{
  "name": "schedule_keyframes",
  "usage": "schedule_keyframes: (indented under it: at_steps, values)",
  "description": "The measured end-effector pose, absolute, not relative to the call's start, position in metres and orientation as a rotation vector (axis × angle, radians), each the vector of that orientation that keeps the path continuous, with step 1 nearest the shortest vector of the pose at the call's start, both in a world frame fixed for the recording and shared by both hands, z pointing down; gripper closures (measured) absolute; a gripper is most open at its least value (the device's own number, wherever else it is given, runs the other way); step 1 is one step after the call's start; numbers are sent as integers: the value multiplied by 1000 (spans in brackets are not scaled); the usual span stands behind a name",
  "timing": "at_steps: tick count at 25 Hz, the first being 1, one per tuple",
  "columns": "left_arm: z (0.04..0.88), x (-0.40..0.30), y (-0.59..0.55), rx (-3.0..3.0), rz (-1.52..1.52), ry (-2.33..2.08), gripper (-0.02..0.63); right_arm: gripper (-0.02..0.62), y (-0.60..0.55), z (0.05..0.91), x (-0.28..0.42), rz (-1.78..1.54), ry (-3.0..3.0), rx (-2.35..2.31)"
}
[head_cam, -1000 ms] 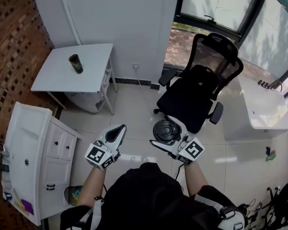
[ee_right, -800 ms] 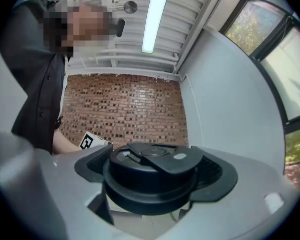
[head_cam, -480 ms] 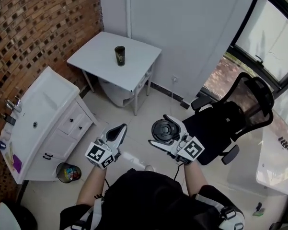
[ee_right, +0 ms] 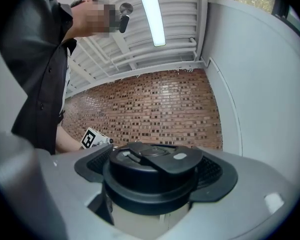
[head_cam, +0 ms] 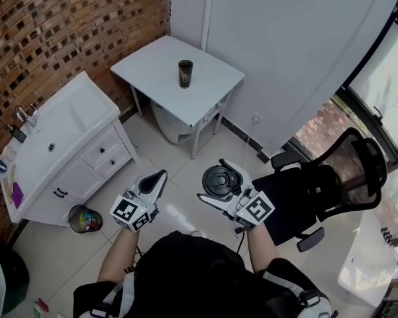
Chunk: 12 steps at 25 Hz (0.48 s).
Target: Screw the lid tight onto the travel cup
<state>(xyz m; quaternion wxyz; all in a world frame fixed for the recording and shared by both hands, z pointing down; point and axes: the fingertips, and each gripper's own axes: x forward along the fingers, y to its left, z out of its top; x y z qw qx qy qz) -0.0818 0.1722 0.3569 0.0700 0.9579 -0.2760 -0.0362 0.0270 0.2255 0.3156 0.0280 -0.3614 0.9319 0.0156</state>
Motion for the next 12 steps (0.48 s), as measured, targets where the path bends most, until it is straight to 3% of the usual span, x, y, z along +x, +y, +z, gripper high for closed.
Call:
schedule_keyframes:
  at_steps: [12]
  values:
    - [384,-61,127,2830,-95,-837,603,107,168,333,34,-33,2885,-1074]
